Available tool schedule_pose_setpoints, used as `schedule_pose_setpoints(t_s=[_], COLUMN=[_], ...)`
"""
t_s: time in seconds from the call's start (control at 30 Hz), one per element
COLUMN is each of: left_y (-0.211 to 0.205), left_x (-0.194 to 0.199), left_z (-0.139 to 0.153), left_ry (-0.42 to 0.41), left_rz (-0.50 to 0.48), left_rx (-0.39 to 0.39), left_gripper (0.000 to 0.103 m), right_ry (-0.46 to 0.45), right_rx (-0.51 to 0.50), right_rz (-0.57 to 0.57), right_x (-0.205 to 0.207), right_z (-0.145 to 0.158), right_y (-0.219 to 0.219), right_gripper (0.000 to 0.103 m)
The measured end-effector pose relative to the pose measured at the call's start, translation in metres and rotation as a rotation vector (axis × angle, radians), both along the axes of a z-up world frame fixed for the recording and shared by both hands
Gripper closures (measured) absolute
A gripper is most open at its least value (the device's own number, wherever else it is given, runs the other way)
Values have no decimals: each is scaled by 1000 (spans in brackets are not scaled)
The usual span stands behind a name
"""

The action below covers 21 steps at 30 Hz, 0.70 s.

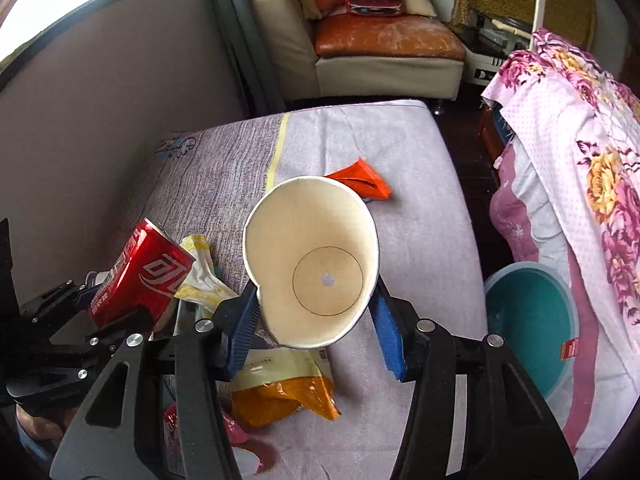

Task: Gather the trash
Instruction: 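Lift the red can with the left tool while the right tool grasps the pink cup, then move can and cup over the wastebasket and open both tools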

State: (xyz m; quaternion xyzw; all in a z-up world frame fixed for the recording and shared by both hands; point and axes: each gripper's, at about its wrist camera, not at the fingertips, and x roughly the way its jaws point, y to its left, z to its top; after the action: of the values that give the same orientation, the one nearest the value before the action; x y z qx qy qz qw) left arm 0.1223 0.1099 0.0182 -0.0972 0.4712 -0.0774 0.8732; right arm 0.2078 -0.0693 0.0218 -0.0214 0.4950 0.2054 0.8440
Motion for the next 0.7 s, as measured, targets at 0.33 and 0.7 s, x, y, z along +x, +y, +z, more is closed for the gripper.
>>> schedule_pose_setpoints(t_s=[0.33,0.7], left_y=[-99,-220], left_x=[25,53], left_z=[5,-16], left_ry=[16,86], left_rz=[-155,-324], left_rx=[19,56], left_gripper=[43,43], right_ry=[-33,-24], right_rx=[65,93], right_rz=[-182,-405], right_x=[-14,-30], right_z=[9,-11], right_y=[-114,-248], right_gripper=[52,52])
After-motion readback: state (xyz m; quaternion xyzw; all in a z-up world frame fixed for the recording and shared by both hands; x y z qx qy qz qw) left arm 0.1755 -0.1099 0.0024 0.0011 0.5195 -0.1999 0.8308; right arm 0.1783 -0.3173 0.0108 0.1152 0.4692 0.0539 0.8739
